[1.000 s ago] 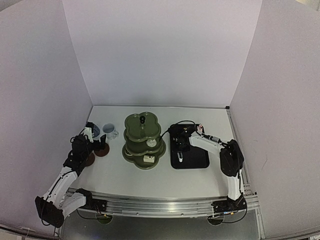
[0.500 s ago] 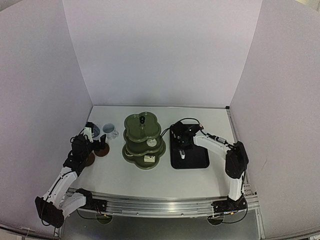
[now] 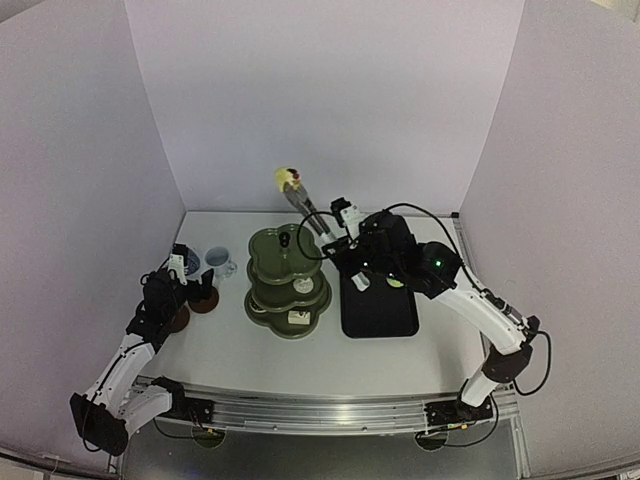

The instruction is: Serve the afternoon tea

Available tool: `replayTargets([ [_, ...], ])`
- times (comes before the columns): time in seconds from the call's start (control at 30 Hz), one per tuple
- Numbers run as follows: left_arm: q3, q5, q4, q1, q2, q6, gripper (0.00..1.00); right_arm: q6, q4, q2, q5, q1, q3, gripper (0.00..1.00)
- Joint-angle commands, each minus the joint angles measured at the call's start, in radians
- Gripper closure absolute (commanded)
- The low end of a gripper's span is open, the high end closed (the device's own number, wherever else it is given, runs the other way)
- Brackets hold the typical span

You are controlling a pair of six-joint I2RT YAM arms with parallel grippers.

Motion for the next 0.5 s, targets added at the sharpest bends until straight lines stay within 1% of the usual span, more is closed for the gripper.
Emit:
replayTargets([
  [0.0, 0.018, 0.028, 0.045, 0.003, -0.004, -0.020, 0.00, -0.233, 0.052, 0.100, -0.193, 0.143, 0.079, 1.00],
  [0.03, 0.019, 0.028, 0.046, 0.004, -0.005, -0.022, 0.01, -0.272, 0.051, 0.111, -0.240, 0.157, 0.071, 1.00],
  [0.07, 0.021, 0.026, 0.044, 0.004, -0.005, -0.025, 0.00, -0.277, 0.051, 0.119, -0.279, 0.169, 0.054, 1.00],
  [0.17, 0.026, 0.004, 0.030, 0.004, -0.005, -0.033, 0.00, -0.247, 0.050, 0.113, -0.348, 0.174, -0.028, 1.00],
  [0.4, 0.013, -0.016, 0.029, 0.004, -0.003, -0.042, 0.01, -0.116, 0.032, 0.022, -0.358, 0.178, -0.268, 1.00],
  [0.47, 0.012, -0.011, 0.032, 0.004, 0.000, -0.042, 0.01, -0.094, 0.015, 0.010, -0.349, 0.178, -0.308, 1.00],
])
